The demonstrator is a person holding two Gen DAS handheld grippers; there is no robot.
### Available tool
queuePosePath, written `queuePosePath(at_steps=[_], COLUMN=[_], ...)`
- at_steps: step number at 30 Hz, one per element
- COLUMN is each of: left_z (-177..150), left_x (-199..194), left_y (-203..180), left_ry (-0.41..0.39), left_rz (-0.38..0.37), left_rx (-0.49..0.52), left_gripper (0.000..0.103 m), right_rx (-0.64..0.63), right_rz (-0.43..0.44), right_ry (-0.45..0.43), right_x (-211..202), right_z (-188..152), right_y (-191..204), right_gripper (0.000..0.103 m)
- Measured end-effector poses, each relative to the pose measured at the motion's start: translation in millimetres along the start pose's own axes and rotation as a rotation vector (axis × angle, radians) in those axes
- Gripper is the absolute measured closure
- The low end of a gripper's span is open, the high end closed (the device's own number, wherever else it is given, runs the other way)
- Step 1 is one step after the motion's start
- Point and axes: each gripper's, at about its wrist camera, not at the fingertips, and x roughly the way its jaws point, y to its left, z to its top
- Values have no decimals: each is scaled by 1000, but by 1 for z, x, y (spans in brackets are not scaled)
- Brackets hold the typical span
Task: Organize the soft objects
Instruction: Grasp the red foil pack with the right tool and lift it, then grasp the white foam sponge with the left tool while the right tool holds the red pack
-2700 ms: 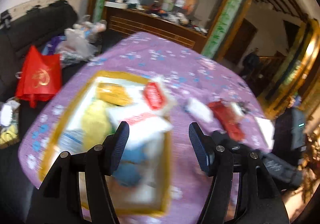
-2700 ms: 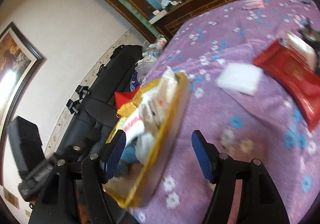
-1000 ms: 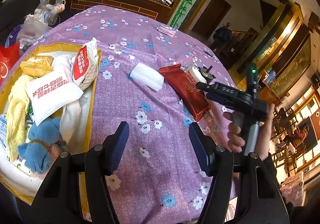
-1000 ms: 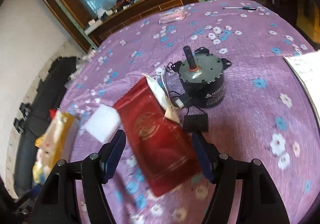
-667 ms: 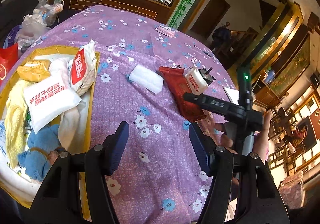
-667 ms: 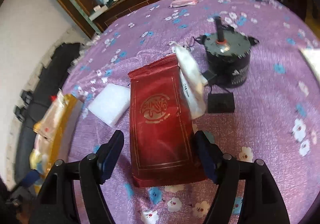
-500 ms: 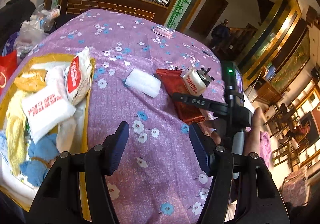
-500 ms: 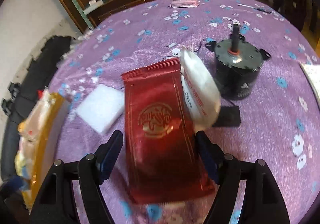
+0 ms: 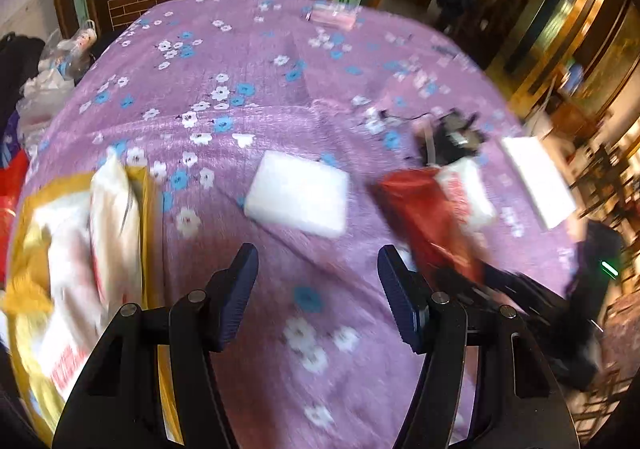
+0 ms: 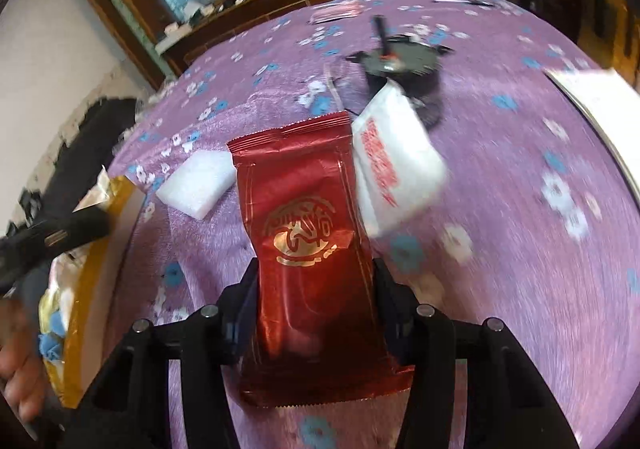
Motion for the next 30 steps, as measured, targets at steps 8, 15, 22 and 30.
queuePosePath(at_steps=[8,15,22,30], left_z=[49,54,34,34], left_x=[45,85,80,96], left_y=[13,-3,-23,-26], left_ry=[91,190,153,154], left_rz=[24,53,113,161], left_rx=[-53,37,123,169], left_gripper=[41,40,41,22], right_rx=[62,89,107,113], right_rz=[59,100,120,127], right_ry=[-56,-67,-77,-78], right_x=[-9,-11,-14,-15], right_z=[-10,-12,-13,-14], right_y=[-14,-18,-21,-21], right_gripper=[51,51,51,51])
